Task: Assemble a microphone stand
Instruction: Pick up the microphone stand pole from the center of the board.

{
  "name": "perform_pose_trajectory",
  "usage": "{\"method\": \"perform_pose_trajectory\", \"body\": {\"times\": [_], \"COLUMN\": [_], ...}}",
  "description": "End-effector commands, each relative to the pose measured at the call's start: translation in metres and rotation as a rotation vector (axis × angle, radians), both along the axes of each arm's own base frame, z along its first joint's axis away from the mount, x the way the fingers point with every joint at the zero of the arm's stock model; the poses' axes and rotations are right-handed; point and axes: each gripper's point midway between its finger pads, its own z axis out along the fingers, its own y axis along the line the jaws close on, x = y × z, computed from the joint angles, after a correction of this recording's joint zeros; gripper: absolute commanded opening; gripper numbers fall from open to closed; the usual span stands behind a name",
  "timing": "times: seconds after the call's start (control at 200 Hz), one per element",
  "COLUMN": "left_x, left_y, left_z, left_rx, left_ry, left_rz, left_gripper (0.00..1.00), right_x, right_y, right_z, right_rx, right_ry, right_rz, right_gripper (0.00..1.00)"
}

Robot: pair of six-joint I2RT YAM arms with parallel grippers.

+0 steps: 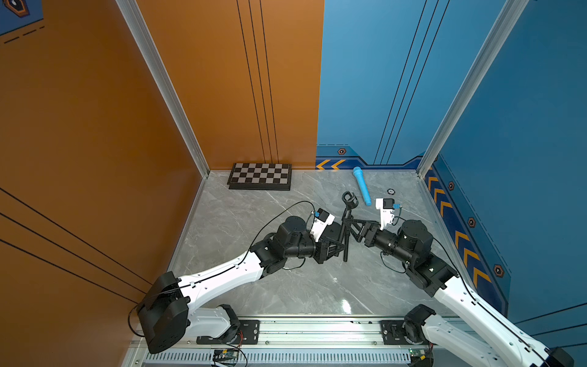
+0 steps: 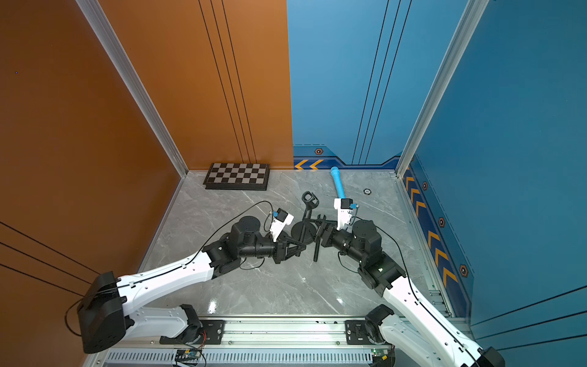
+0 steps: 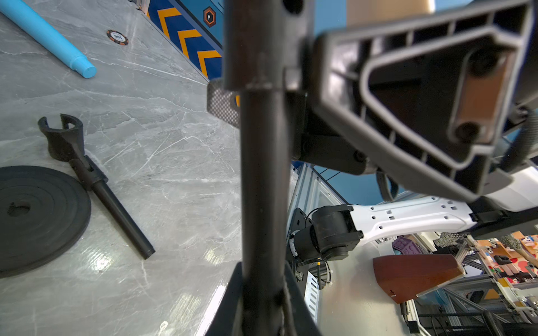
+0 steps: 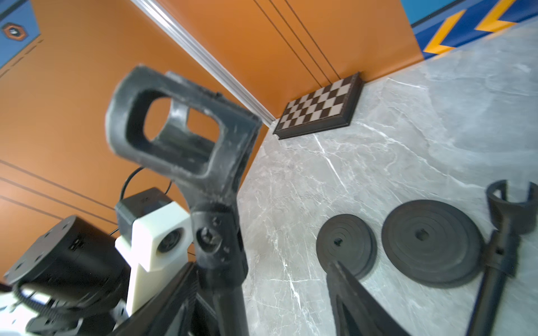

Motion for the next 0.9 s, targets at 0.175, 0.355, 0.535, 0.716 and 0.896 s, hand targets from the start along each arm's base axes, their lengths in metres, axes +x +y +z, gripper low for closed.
{"method": "perform_pose_trajectory", "body": {"times": [0.175,0.355,0.535,0.716,0.896], "left_x": [-0.045,-0.052,-0.058,-0.057,-0.052], "left_y": [0.012,0.015,0.014,0.013,0.014], "left_z": [0.041,0.048,0.050,0.049,0.049], "left_rx": [-0.117,-0.134,-0.142,-0.140,-0.137], "left_ry": [-0.107,-0.139,-0.148,-0.146,-0.149], "left_rz": [-0.227,-0.269,-0.306,-0.310,-0.292], "left_gripper": [0.00,0.00,0.00,0.00,0.18], "right_x": [-0.054,-0.048,-0.045,-0.046,-0.042], "right_y": [0.012,0.011,0.008,0.009,0.018], "right_z": [0.075,0.088,0.102,0.110,0.106], "right_rx": [0.078,0.151,0.192,0.187,0.163], "right_ry": [-0.399,-0.419,-0.448,-0.476,-0.459], "right_rz": [0.186,0.156,0.129,0.134,0.154], "right_gripper": [0.72,0.66,0.57,0.34,0.21]}}
